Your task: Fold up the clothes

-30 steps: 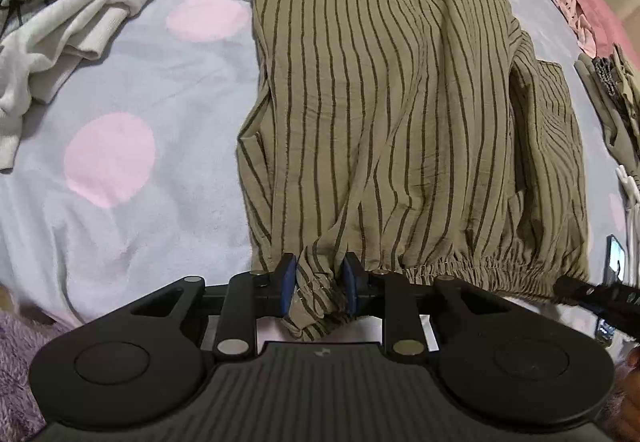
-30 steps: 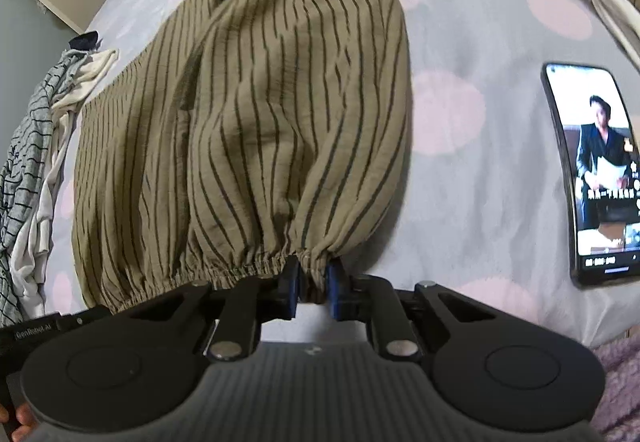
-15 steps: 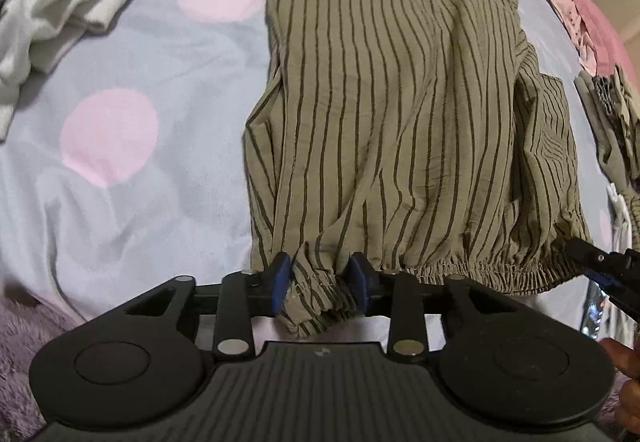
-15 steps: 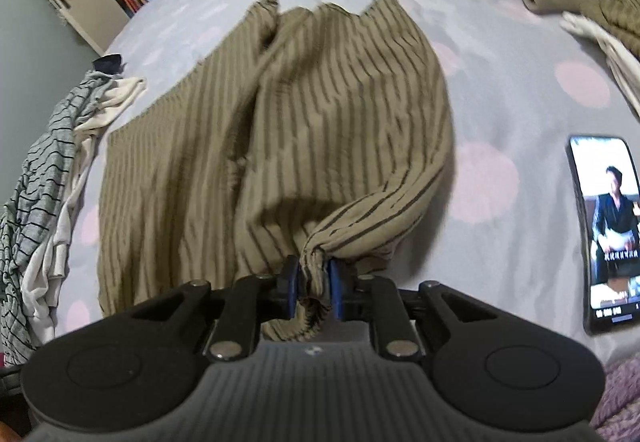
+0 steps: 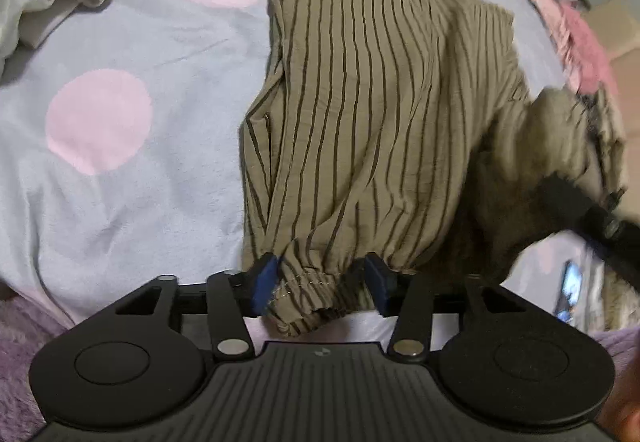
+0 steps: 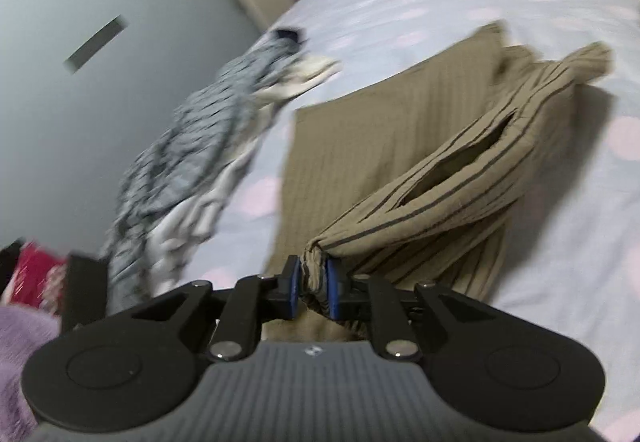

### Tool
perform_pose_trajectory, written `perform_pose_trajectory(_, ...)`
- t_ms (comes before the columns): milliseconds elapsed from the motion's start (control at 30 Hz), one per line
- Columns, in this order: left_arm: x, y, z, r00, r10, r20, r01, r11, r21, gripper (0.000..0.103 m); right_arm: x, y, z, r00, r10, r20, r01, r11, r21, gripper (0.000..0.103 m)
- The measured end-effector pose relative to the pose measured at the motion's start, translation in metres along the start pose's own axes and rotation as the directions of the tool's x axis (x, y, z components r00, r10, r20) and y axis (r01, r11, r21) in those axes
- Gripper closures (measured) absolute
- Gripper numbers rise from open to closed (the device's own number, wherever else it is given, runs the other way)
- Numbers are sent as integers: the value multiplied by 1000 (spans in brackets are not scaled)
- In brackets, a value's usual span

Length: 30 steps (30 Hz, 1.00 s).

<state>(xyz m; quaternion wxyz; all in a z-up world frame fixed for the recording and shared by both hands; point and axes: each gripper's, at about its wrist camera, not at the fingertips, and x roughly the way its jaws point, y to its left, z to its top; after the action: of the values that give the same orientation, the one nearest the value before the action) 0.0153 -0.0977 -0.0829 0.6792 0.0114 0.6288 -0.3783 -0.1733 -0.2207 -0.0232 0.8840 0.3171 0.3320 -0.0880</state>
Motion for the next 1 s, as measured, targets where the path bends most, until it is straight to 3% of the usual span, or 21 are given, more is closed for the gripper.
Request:
perform_pose_trajectory(100, -14, 15, 1, 998, -34, 44, 37, 996, -81, 42, 13, 10, -6, 996, 59, -61, -60, 998, -28, 87)
perform_pose_trajectory(233, -31, 32, 2, 994, -57, 97, 71, 986, -151, 42, 33, 20, -13, 987, 83, -134, -92, 994, -60, 87)
perform_pose_trajectory(367, -30, 35, 1, 994, -55, 97, 69, 988, -141, 42, 51, 30, -22, 977, 75, -198, -98, 989, -109, 87)
perform_pose_trajectory(567, -31, 29, -2, 995, -59, 75, 66, 993, -97, 42, 84, 46, -46, 951, -8, -309, -78, 961, -264, 87)
perform_pose_trajectory(700, -31, 27, -2, 996, -58, 67, 62, 995, -72, 42, 92, 49, -56, 948, -57, -314, -53, 941, -333, 85)
perform_pose_trajectory(1000, -37, 17, -12, 996, -74, 50, 73, 997, 20, 42, 65, 54, -63, 959, -65, -275, -61, 903, -426, 62)
